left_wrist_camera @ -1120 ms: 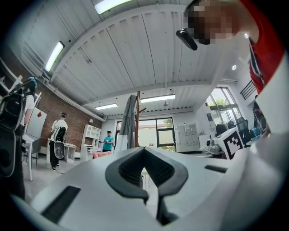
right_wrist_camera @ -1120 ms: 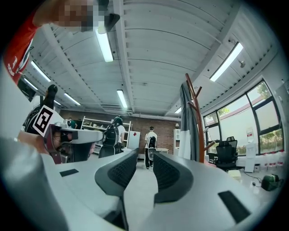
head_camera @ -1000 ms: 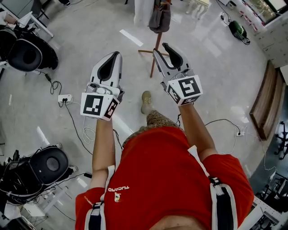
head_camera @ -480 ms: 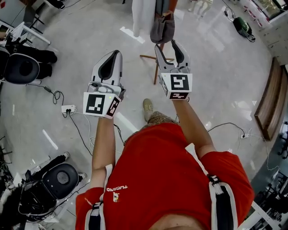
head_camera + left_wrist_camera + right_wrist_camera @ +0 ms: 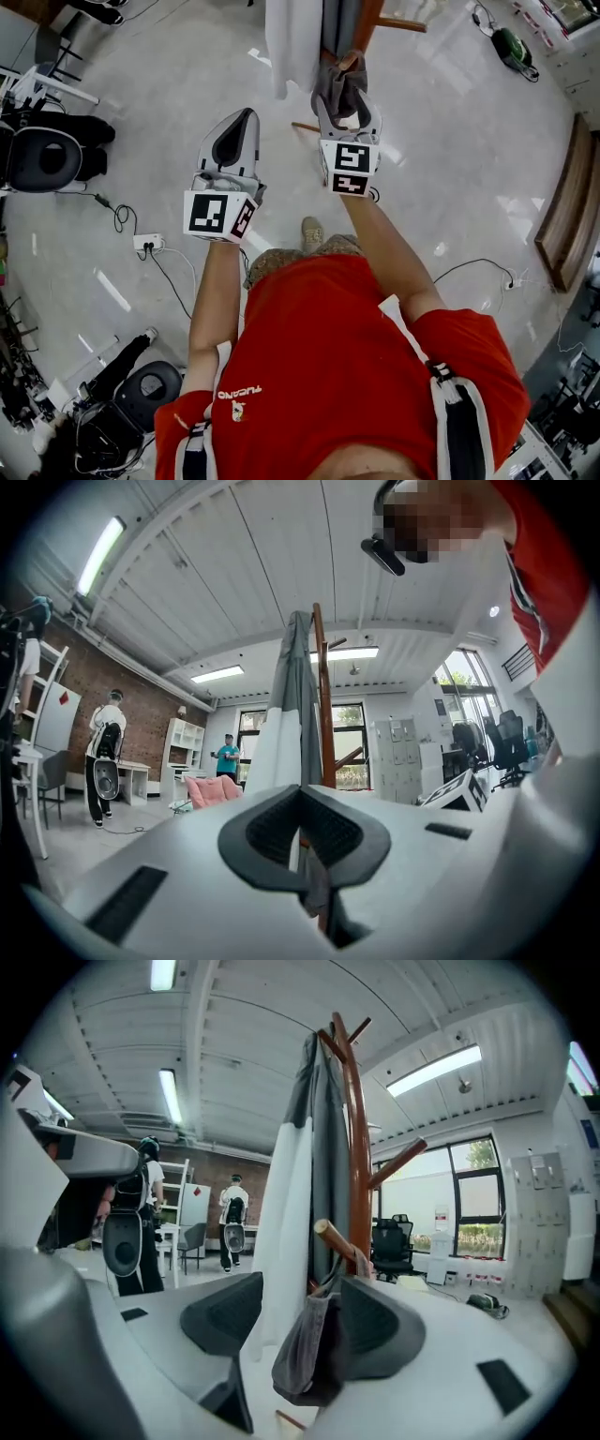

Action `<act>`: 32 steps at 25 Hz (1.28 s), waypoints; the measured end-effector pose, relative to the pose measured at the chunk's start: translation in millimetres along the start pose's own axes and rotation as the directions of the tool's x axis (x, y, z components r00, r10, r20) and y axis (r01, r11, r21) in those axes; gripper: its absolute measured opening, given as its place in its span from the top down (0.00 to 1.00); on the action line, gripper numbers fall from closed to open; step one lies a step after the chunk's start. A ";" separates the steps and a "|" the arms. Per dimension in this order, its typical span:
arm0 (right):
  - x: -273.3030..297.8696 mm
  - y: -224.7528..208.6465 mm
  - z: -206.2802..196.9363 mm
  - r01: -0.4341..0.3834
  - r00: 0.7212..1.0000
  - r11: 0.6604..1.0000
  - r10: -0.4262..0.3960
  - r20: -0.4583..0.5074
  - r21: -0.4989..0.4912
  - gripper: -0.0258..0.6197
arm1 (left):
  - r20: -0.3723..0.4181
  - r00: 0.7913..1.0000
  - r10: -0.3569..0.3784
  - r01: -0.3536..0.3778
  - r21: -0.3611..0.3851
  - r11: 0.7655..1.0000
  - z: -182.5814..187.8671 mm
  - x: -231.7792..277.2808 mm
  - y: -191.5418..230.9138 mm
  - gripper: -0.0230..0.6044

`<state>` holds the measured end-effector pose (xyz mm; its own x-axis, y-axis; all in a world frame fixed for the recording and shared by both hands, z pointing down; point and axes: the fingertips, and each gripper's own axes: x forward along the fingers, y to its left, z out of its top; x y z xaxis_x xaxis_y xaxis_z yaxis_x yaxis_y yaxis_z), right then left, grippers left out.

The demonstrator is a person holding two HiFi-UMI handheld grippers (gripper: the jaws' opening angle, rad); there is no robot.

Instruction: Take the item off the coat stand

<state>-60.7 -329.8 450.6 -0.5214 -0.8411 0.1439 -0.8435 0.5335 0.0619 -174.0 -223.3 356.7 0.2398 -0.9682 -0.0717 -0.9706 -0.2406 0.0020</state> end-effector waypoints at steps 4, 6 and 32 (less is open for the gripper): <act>28.0 -8.2 -23.0 0.074 0.995 0.996 -0.071 -0.068 0.045 0.54 | -0.020 0.999 -0.031 0.031 -0.016 0.999 -7.7 19.7 12.0 0.95; 41.5 -7.4 -33.6 0.100 0.990 0.994 -0.095 -0.108 0.048 0.54 | -0.024 0.998 -0.055 0.055 -0.013 0.998 -9.3 28.4 17.0 0.95; 32.6 -13.3 -6.2 0.195 0.976 0.981 -0.194 -0.094 0.000 0.91 | -0.020 0.982 -0.189 0.187 -0.067 0.980 -18.6 28.2 46.2 0.95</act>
<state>-65.6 -363.8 460.6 -0.3332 -0.9165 0.2211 -0.9290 0.3592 0.0890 -211.7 -263.0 373.3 0.4189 -0.9067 -0.0504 -0.9052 -0.4213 0.0555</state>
